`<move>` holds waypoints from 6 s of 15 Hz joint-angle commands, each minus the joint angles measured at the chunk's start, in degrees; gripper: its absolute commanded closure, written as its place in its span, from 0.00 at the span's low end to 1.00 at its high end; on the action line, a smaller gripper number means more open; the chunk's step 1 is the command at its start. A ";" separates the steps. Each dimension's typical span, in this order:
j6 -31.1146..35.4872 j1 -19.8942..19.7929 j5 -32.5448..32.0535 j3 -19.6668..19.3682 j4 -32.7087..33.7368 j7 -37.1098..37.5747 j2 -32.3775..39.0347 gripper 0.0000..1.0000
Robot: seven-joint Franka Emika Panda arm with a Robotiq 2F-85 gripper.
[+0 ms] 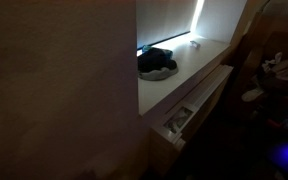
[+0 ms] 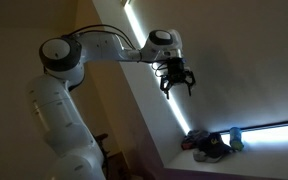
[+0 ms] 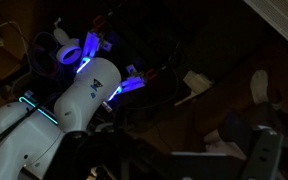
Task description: Move the bottle to the left
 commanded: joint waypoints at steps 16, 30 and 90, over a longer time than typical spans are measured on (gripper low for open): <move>32.48 1.23 3.96 -18.42 7.84 20.22 23.34 0.00; 50.38 19.02 45.68 -52.01 13.75 19.50 50.45 0.00; 54.36 29.15 78.34 -65.69 13.84 19.96 65.68 0.00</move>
